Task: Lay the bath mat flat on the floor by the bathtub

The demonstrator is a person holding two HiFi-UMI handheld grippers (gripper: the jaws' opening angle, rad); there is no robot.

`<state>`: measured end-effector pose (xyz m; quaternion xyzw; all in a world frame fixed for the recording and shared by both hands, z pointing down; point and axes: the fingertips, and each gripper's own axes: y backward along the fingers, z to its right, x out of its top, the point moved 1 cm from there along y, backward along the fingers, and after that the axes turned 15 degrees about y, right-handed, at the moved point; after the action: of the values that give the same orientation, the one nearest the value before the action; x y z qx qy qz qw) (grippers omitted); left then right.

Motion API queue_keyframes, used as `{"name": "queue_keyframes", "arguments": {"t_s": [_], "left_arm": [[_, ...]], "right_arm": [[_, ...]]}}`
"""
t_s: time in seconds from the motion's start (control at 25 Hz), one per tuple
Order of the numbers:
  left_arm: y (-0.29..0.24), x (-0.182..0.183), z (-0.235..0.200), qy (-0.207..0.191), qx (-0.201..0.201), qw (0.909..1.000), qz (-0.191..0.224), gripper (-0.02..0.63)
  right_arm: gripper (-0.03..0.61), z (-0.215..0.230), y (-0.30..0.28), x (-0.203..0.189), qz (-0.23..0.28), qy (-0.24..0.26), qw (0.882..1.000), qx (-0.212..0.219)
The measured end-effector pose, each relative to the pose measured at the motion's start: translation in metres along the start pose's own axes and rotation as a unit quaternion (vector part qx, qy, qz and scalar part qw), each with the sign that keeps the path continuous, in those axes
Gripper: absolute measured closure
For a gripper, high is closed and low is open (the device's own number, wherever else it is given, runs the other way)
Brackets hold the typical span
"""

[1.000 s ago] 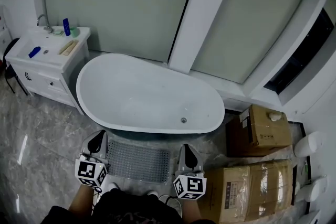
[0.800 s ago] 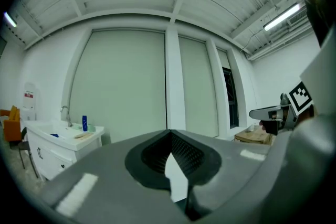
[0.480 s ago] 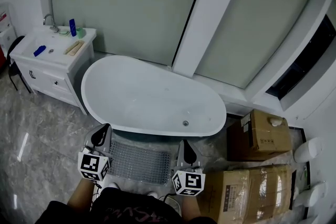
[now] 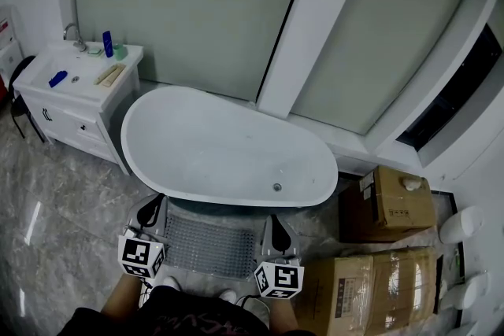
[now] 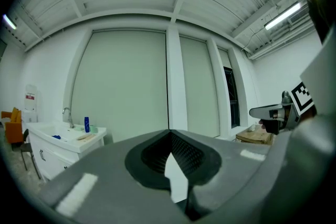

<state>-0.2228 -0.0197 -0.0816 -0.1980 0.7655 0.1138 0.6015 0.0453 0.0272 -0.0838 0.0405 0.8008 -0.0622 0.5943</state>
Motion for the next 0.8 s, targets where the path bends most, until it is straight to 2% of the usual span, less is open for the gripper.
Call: {"name": "queue_keyframes", "arguments": {"t_s": [0.24, 0.44, 0.8], "left_arm": [[-0.0027, -0.0028, 0.0083, -0.005, -0.017, 0.9998, -0.005, 0.612], [-0.0027, -0.0046, 0.0074, 0.006, -0.025, 0.9996, -0.012, 0.612], [-0.0059, -0.0046, 0.0065, -0.011, -0.019, 0.9997, -0.01, 0.612]], "right_arm": [[0.568, -0.0035, 0.0029, -0.001, -0.003, 0.003, 1.0, 0.003], [0.566, 0.0002, 0.0045, -0.0008, -0.001, -0.019, 1.0, -0.001], [0.566, -0.0056, 0.0013, 0.0002, -0.004, 0.012, 1.0, 0.015]]}}
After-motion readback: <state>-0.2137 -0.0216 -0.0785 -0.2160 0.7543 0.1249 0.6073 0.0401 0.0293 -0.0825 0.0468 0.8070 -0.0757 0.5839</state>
